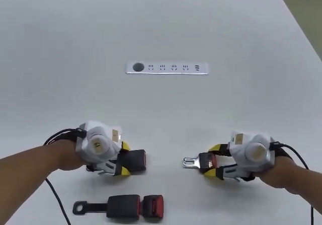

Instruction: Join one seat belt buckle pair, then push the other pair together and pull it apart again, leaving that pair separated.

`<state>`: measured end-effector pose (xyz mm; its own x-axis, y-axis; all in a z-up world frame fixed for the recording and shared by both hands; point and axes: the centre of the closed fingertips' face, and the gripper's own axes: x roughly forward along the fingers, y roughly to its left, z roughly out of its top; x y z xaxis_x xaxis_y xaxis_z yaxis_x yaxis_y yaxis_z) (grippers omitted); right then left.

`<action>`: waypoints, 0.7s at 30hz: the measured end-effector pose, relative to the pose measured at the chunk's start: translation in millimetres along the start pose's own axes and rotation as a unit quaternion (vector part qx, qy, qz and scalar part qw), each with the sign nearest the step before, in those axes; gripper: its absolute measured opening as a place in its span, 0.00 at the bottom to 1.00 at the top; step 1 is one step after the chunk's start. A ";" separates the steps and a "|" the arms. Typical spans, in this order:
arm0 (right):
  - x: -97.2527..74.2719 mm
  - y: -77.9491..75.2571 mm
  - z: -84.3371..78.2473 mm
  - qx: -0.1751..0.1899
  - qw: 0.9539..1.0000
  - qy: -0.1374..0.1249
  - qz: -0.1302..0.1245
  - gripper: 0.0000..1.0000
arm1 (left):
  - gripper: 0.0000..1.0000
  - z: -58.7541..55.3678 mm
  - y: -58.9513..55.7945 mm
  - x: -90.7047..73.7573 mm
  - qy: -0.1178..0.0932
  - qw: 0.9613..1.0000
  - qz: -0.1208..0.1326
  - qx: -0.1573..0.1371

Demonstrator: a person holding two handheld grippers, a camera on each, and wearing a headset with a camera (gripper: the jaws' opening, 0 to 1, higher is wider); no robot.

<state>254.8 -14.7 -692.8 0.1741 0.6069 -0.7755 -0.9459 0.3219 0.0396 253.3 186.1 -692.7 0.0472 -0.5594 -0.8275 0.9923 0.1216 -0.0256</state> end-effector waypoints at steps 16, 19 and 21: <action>-3.1 -0.7 -5.4 0.004 1.000 -0.005 -0.001 0.35 | 0.34 0.5 0.2 -0.1 0.004 1.000 0.002 -0.004; -3.8 -0.3 -4.4 0.015 1.000 -0.008 0.000 0.35 | 0.34 1.0 0.2 0.0 0.007 1.000 0.002 -0.003; -4.2 1.3 -3.9 0.009 1.000 -0.005 -0.001 0.35 | 0.34 2.3 -0.5 -0.3 0.010 1.000 0.002 -0.003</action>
<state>251.8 -19.6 -692.0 0.1785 0.6142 -0.7687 -0.9406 0.3359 0.0499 253.1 184.3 -691.2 0.0481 -0.5432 -0.8382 0.9913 0.1289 -0.0266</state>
